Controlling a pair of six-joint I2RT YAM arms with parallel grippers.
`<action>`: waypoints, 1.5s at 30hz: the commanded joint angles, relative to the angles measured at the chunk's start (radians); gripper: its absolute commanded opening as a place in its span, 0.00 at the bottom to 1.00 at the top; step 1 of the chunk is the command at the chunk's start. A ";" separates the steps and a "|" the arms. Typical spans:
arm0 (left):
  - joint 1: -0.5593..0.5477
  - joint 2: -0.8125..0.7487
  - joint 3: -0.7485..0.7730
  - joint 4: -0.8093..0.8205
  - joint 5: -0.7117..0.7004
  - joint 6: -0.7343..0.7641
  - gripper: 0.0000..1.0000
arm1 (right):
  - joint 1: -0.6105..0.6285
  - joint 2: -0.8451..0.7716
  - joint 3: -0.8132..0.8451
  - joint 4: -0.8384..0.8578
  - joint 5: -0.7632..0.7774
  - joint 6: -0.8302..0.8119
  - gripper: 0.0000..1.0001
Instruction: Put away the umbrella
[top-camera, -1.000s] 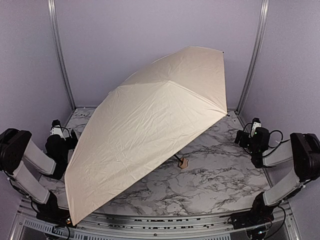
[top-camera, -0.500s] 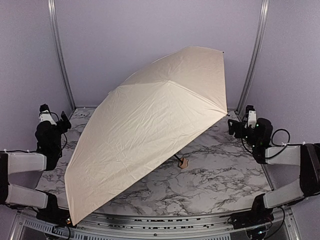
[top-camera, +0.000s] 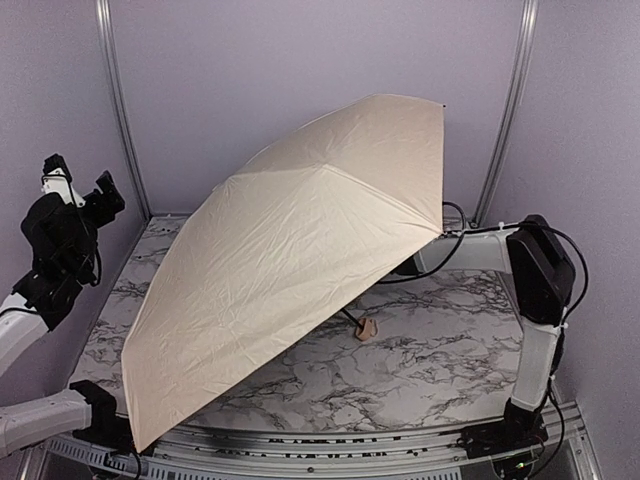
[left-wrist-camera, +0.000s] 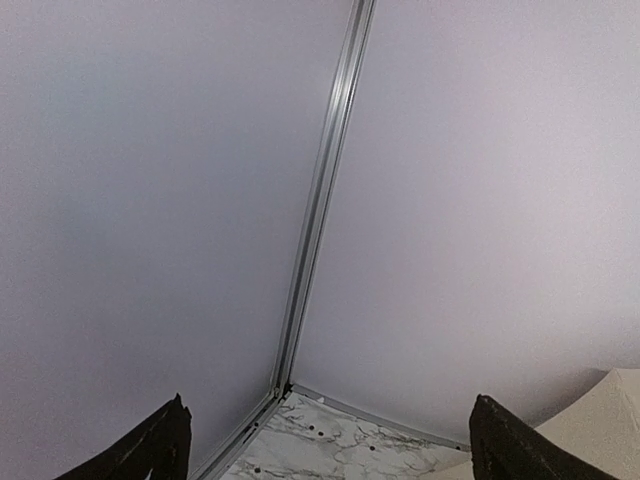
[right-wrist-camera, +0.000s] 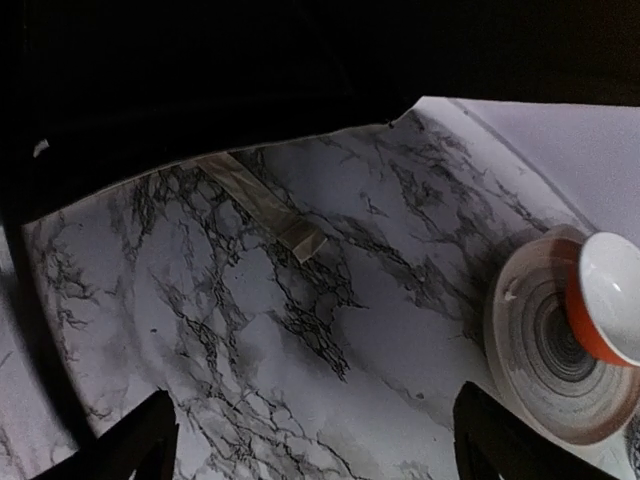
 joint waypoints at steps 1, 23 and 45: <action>-0.011 -0.081 0.033 -0.256 -0.001 -0.084 0.96 | 0.024 0.144 0.185 -0.214 0.001 -0.077 0.80; -0.013 -0.147 0.029 -0.330 0.055 -0.091 0.93 | 0.072 -0.112 0.034 -0.225 -0.169 -0.133 0.69; -0.014 -0.206 0.054 -0.356 -0.087 -0.029 0.95 | 0.096 -0.071 0.337 -0.180 -0.048 0.191 0.00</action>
